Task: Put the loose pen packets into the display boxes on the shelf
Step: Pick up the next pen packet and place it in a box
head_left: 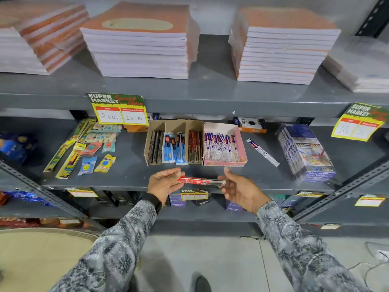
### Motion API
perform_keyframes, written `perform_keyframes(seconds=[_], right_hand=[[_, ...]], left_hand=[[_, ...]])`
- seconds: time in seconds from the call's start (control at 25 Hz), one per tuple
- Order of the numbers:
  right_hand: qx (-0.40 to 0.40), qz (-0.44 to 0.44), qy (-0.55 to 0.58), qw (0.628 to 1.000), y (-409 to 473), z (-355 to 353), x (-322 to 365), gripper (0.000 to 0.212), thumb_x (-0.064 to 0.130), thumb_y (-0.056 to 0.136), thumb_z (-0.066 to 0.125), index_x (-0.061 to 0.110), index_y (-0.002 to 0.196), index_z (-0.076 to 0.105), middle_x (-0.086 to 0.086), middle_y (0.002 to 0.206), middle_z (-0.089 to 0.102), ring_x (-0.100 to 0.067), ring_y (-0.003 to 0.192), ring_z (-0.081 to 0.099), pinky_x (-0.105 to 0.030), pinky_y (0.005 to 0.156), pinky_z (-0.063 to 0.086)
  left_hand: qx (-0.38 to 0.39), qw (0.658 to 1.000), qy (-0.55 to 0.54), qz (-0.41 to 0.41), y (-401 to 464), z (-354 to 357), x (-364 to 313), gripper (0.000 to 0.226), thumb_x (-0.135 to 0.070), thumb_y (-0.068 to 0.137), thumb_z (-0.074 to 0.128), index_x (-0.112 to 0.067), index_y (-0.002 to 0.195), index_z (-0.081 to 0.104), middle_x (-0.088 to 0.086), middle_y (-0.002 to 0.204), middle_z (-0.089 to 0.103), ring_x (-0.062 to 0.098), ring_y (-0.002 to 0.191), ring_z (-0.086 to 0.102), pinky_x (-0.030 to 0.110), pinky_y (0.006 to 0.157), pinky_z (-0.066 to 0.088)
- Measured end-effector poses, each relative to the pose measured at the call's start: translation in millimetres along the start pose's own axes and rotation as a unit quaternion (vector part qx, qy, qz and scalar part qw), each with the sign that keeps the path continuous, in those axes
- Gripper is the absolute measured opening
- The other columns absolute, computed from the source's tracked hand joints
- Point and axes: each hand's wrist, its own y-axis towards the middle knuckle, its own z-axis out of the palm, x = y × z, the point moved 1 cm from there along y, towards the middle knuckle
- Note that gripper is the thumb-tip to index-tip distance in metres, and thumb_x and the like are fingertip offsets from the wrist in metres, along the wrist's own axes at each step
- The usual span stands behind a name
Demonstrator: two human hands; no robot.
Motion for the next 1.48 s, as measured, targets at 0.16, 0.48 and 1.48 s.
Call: perform_keyframes(seconds=[0.16,0.48,1.48], right_hand=[[-0.001,-0.048,-0.121,0.991,-4,-1,5,0.031,0.012,0.079,0.085,-0.003,0.104,0.075,-0.012,0.077,0.075,-0.017,0.059,0.070,-0.027,0.053,0.060],[-0.091,-0.078,-0.213,0.970,-7,6,-3,0.009,0.001,0.078,0.083,0.002,0.084,0.077,-0.011,0.071,0.071,-0.011,0.050,0.057,-0.022,0.045,0.051],[-0.258,-0.114,0.092,0.955,48,18,-14,0.020,-0.013,0.091,0.055,-0.005,0.093,0.072,-0.009,0.068,0.075,-0.023,0.054,0.068,-0.032,0.051,0.059]], left_hand=[[-0.003,1.000,0.011,0.001,0,-1,0,0.023,-0.010,0.078,0.077,-0.009,0.100,0.078,0.014,0.102,0.079,0.025,0.099,0.076,0.032,0.071,0.063],[-0.056,0.991,0.111,0.054,2,0,5,0.025,-0.017,0.095,0.066,-0.005,0.117,0.070,0.018,0.113,0.075,0.026,0.103,0.073,0.041,0.094,0.058],[0.035,0.576,0.794,0.192,2,-16,50,0.072,-0.044,0.103,0.029,-0.006,0.158,0.006,0.014,0.169,-0.001,0.028,0.156,-0.004,0.042,0.124,-0.004]])
